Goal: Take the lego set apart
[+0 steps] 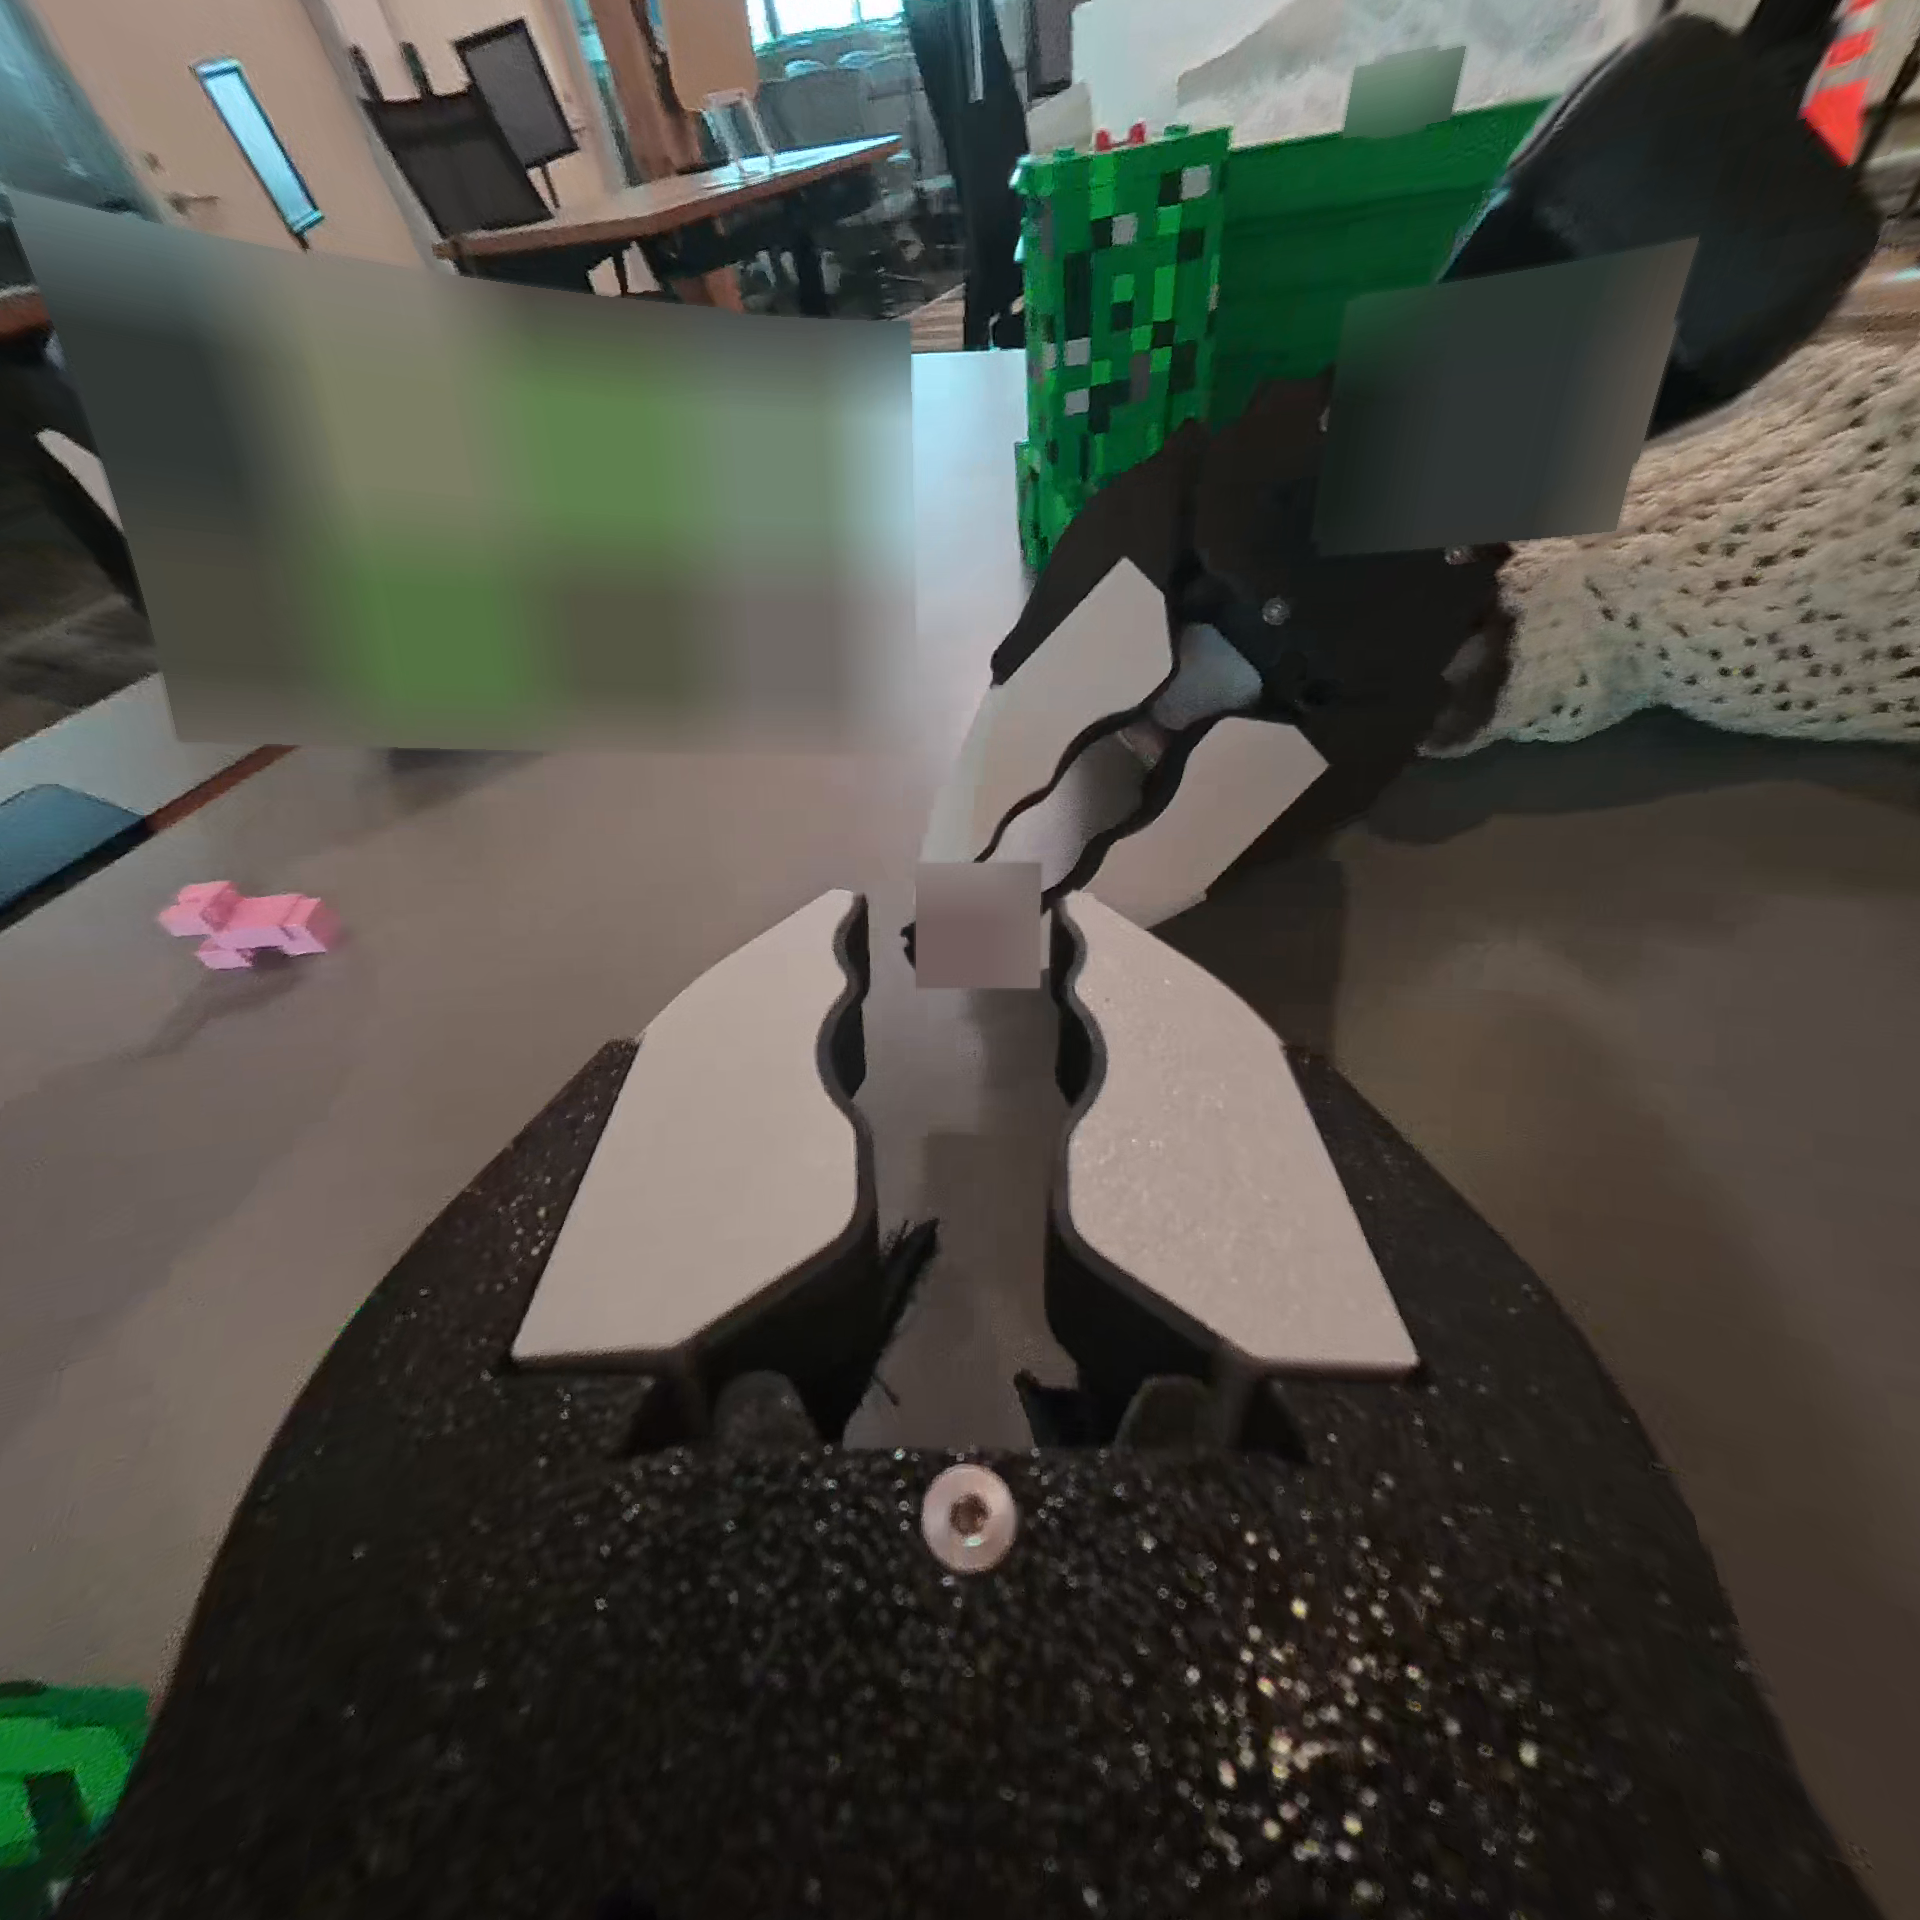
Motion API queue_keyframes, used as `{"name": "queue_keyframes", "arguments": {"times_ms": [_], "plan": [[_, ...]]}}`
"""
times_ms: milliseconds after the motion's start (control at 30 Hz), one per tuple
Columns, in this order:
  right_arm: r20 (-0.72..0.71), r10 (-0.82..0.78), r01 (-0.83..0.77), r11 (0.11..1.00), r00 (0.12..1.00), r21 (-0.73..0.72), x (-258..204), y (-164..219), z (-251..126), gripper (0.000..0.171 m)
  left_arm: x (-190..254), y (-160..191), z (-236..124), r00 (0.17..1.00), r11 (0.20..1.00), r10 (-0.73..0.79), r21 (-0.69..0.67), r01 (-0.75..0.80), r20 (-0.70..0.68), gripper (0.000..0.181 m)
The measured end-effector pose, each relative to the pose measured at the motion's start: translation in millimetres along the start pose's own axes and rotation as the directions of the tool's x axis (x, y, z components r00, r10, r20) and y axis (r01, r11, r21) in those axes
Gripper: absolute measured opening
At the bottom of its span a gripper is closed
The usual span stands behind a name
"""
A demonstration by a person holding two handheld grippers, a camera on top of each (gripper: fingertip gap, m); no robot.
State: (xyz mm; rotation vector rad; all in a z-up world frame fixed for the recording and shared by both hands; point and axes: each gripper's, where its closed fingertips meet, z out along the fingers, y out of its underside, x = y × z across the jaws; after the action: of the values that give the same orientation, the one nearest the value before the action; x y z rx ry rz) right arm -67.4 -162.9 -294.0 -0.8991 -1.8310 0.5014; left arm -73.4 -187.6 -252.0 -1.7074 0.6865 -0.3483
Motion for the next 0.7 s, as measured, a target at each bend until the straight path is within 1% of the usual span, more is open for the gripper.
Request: {"name": "queue_keyframes", "arguments": {"times_ms": [67,133,233,367,433,500,600,667,700], "plan": [[-0.029,0.028,-0.028,1.000,0.999,0.004,4.2,-4.2,1.2,0.016,0.3,0.7,3.4,0.999,0.999,-0.043,-0.012,0.043,0.006,0.030],[-0.050,0.106,-0.104,0.994,0.993,0.039,8.9,-11.2,0.4,0.016,-0.7,2.6,7.9,0.995,0.995,-0.098,-0.023,0.099,0.022,0.031],[-0.100,0.186,-0.181,0.982,0.977,0.058,18.1,-13.6,-1.0,0.016,-3.8,6.3,14.8,0.990,0.990,-0.130,-0.041,0.132,0.059,0.031],[-0.108,0.194,-0.184,0.978,0.975,0.098,18.5,-19.7,-3.6,0.016,-4.7,2.2,20.3,0.988,0.991,-0.125,-0.029,0.128,0.095,0.031],[-0.119,0.197,-0.187,0.978,0.973,0.092,19.8,-18.4,-4.0,0.016,-4.2,1.8,21.3,0.987,0.992,-0.121,-0.030,0.125,0.108,0.028],[-0.113,0.197,-0.187,0.978,0.974,0.093,19.7,-17.8,-4.5,0.016,-5.0,1.8,21.7,0.983,0.989,-0.142,-0.024,0.146,0.115,0.026],[-0.100,0.205,-0.193,0.975,0.974,0.113,20.5,-19.2,-7.2,0.016,-6.8,-0.5,19.7,0.979,0.983,-0.181,0.001,0.181,0.098,0.033],[-0.049,0.235,-0.226,0.964,0.971,0.141,18.7,-21.9,-9.7,0.016,-3.8,-6.2,15.7,0.983,0.984,-0.177,0.045,0.175,0.055,0.037],[0.013,0.259,-0.257,0.953,0.966,0.157,14.7,-24.2,-11.4,0.016,-2.2,-7.7,13.6,0.987,0.986,-0.156,0.056,0.154,0.041,0.038]]}}
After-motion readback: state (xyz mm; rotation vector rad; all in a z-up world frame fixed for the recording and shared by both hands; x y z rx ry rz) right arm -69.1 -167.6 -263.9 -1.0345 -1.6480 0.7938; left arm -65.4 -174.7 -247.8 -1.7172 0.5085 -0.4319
